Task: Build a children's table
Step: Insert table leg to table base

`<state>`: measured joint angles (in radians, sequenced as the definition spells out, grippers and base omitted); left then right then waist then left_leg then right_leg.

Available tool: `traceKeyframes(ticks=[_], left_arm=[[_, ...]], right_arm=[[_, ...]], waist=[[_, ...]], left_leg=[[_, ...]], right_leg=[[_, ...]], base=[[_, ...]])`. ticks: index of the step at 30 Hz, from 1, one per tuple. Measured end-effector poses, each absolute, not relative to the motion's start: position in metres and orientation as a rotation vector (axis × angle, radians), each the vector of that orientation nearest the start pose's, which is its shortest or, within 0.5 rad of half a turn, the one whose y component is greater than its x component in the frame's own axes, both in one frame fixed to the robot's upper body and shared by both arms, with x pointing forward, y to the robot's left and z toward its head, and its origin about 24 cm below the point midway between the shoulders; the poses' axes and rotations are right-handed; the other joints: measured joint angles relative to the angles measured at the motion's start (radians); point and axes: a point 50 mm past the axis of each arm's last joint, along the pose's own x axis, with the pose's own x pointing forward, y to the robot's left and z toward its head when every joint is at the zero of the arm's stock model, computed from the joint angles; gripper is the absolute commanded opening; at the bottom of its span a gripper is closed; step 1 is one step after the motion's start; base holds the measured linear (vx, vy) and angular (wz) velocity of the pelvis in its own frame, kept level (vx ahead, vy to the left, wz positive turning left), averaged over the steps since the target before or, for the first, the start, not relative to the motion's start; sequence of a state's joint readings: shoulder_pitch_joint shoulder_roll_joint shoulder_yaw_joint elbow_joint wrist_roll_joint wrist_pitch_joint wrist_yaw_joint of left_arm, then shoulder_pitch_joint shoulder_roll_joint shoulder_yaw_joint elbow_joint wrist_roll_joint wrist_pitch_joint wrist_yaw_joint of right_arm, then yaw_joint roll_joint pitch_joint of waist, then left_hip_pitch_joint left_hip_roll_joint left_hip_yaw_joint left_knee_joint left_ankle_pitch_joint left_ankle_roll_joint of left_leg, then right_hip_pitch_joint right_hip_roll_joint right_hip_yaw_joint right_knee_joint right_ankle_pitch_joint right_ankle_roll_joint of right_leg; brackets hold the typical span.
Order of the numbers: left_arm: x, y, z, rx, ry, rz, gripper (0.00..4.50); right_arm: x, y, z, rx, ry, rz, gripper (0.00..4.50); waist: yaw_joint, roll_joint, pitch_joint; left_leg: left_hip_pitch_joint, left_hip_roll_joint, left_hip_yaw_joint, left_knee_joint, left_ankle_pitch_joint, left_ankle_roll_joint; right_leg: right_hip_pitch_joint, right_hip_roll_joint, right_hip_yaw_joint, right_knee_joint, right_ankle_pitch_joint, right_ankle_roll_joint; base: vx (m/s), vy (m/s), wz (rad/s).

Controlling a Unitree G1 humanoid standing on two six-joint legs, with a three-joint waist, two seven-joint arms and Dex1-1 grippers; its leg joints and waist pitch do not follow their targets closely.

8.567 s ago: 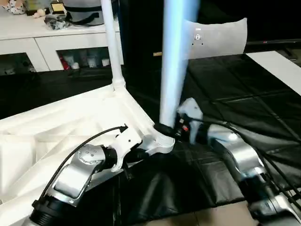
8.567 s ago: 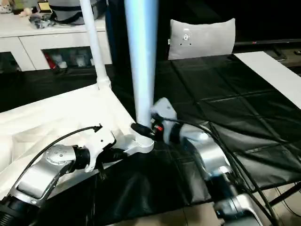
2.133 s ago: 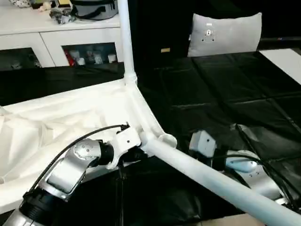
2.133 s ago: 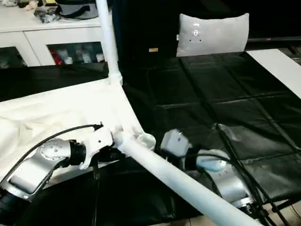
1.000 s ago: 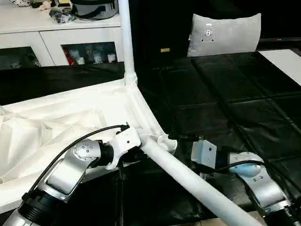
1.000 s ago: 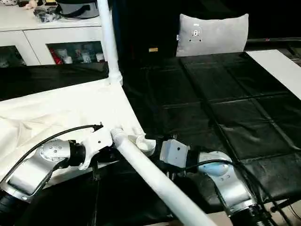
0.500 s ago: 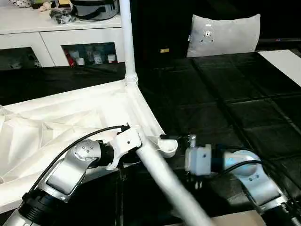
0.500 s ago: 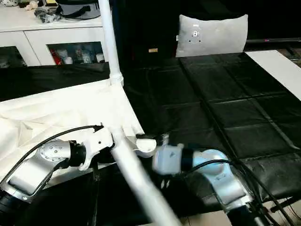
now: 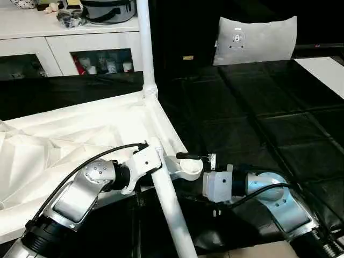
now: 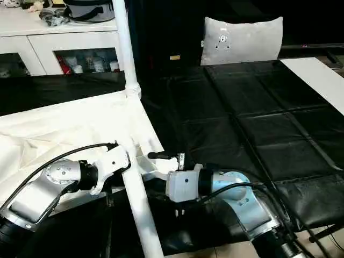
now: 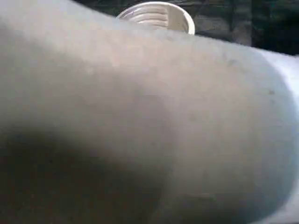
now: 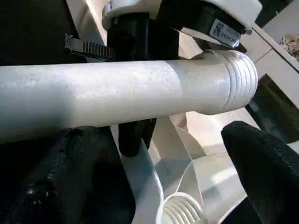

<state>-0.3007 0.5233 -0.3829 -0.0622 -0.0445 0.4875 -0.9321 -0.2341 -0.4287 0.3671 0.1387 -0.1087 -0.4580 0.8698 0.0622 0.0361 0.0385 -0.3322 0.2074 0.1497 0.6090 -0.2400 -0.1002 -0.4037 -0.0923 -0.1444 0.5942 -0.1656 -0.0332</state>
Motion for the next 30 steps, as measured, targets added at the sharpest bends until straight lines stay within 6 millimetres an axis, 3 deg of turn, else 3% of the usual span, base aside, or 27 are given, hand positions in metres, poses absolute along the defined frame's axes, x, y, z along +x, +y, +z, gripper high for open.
traceKeyframes(ticks=[30], left_arm=[[0.261,0.130,0.057,0.462,0.494,-1.167,0.00]], right_arm=[[0.246,-0.120,0.048,-0.682,-0.091,1.247,4.49]], waist=[[0.000,0.000,0.000]], left_leg=[[0.000,0.000,0.000,0.000,0.000,0.000]], right_leg=[[0.000,0.000,0.000,0.000,0.000,0.000]], base=[[0.000,0.000,0.00]])
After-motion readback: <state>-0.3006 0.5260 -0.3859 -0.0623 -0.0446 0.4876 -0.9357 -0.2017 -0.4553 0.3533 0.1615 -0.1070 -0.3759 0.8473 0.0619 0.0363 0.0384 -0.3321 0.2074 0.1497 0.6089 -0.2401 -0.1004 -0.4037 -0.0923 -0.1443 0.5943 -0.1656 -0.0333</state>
